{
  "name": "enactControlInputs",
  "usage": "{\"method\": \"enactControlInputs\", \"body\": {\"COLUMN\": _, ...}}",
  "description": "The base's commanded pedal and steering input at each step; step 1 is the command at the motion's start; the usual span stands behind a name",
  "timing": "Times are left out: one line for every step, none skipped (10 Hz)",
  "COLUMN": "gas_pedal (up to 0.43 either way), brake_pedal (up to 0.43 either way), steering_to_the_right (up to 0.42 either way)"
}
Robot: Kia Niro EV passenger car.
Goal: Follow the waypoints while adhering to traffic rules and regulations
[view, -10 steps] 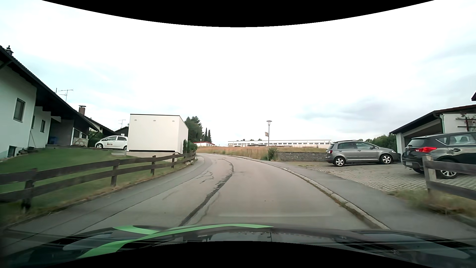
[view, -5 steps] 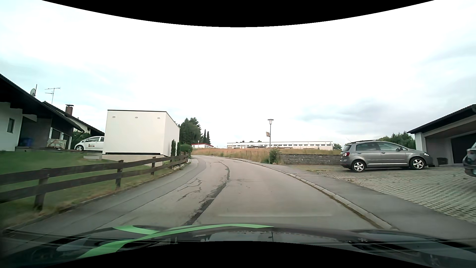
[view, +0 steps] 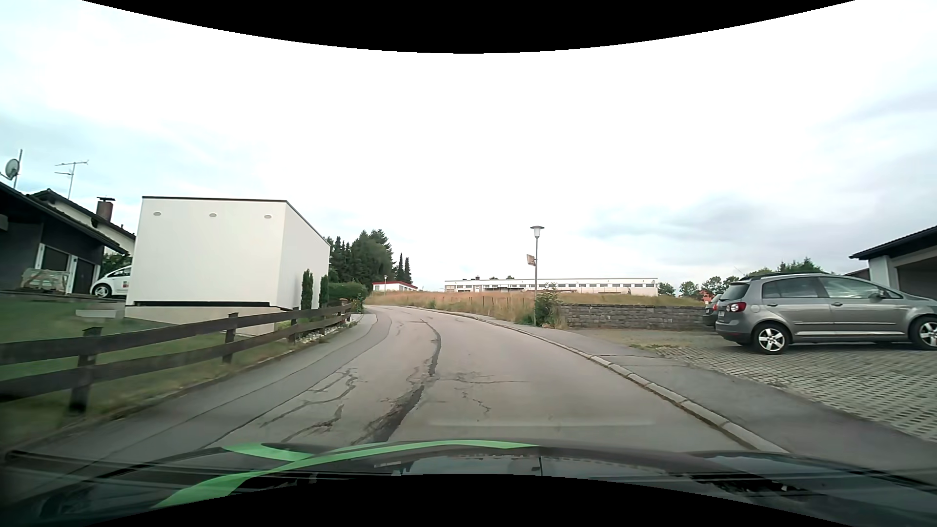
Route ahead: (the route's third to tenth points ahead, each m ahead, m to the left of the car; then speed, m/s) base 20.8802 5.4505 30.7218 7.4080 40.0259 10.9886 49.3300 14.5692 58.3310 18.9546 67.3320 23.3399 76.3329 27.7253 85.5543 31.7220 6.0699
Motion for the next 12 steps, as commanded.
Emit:
{"method": "enactControlInputs", "body": {"gas_pedal": 0.378, "brake_pedal": 0.0, "steering_to_the_right": 0.003}}
{"method": "enactControlInputs", "body": {"gas_pedal": 0.378, "brake_pedal": 0.0, "steering_to_the_right": 0.001}}
{"method": "enactControlInputs", "body": {"gas_pedal": 0.378, "brake_pedal": 0.0, "steering_to_the_right": -0.003}}
{"method": "enactControlInputs", "body": {"gas_pedal": 0.378, "brake_pedal": 0.0, "steering_to_the_right": -0.01}}
{"method": "enactControlInputs", "body": {"gas_pedal": 0.378, "brake_pedal": 0.0, "steering_to_the_right": -0.012}}
{"method": "enactControlInputs", "body": {"gas_pedal": 0.37, "brake_pedal": 0.0, "steering_to_the_right": -0.012}}
{"method": "enactControlInputs", "body": {"gas_pedal": 0.37, "brake_pedal": 0.0, "steering_to_the_right": -0.014}}
{"method": "enactControlInputs", "body": {"gas_pedal": 0.37, "brake_pedal": 0.0, "steering_to_the_right": -0.02}}
{"method": "enactControlInputs", "body": {"gas_pedal": 0.37, "brake_pedal": 0.0, "steering_to_the_right": -0.027}}
{"method": "enactControlInputs", "body": {"gas_pedal": 0.37, "brake_pedal": 0.0, "steering_to_the_right": -0.036}}
{"method": "enactControlInputs", "body": {"gas_pedal": 0.37, "brake_pedal": 0.0, "steering_to_the_right": -0.042}}
{"method": "enactControlInputs", "body": {"gas_pedal": 0.37, "brake_pedal": 0.0, "steering_to_the_right": -0.047}}
